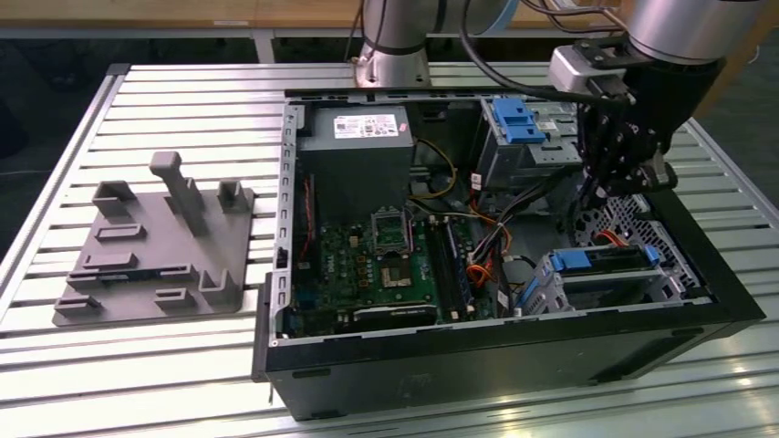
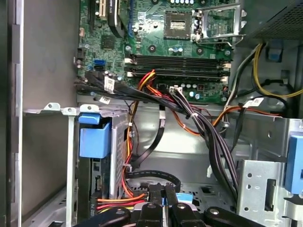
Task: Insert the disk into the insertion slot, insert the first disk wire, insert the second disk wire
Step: 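Insert the second disk wire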
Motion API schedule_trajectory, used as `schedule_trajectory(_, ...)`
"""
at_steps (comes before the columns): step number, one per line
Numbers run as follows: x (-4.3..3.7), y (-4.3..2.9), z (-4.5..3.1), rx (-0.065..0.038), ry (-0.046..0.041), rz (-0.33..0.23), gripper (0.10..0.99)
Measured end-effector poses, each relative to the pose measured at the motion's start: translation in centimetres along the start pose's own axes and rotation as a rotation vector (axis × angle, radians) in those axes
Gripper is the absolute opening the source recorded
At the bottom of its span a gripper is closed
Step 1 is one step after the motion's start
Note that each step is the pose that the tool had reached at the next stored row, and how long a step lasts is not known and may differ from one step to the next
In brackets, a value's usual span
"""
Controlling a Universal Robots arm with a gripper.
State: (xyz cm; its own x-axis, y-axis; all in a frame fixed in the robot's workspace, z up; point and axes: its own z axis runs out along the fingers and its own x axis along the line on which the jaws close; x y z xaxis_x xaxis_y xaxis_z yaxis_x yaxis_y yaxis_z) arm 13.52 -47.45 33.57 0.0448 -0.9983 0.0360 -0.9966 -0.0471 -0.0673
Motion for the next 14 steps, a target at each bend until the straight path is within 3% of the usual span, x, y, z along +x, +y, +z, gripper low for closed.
schedule_trajectory(6,1.23,0.08,0.03,0.001,-0.0184,0.001,0.149)
schedule_trajectory(14,3.02,0.13,-0.42,0.001,-0.0221,0.001,0.149)
